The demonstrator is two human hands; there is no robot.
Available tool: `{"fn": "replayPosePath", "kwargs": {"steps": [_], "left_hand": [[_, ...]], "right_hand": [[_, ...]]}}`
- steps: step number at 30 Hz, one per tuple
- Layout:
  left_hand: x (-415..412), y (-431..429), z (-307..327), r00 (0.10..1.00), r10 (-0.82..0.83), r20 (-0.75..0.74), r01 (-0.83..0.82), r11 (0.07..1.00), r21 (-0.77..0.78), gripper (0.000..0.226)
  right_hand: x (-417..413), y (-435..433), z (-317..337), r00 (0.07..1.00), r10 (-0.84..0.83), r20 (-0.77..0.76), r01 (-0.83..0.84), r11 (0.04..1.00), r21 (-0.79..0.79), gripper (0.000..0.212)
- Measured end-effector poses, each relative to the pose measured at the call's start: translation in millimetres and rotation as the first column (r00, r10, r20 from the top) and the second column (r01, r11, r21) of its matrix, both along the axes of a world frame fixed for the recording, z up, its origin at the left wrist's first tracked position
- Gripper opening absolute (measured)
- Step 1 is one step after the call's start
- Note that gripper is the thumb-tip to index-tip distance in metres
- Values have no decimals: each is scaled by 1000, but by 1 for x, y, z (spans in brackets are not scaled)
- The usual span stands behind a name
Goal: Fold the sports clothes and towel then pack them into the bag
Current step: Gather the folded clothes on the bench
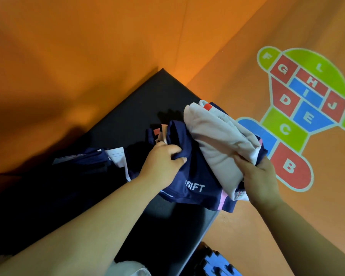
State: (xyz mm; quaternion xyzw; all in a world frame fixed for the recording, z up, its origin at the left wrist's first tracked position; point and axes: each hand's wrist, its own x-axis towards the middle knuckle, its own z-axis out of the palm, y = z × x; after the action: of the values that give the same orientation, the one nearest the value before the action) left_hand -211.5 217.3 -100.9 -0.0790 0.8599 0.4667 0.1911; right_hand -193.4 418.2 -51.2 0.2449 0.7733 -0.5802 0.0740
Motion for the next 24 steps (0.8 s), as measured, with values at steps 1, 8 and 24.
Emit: {"fn": "replayPosePath", "kwargs": {"steps": [1,8,24], "left_hand": [[0,4,1,1000,-15,-14,15,1000,-4,10],[7,20,4,995,-31,-93,34,999,37,32],[-56,-16,-25,989,112,97,-101,989,-110,29]], "right_hand": [[0,2,2,1000,-1,-17,1,1000,-8,26],[1,9,12,998,-8,-64,5,999,-49,27],[11,7,-6,999,-43,-2,43,995,-95,20]]}}
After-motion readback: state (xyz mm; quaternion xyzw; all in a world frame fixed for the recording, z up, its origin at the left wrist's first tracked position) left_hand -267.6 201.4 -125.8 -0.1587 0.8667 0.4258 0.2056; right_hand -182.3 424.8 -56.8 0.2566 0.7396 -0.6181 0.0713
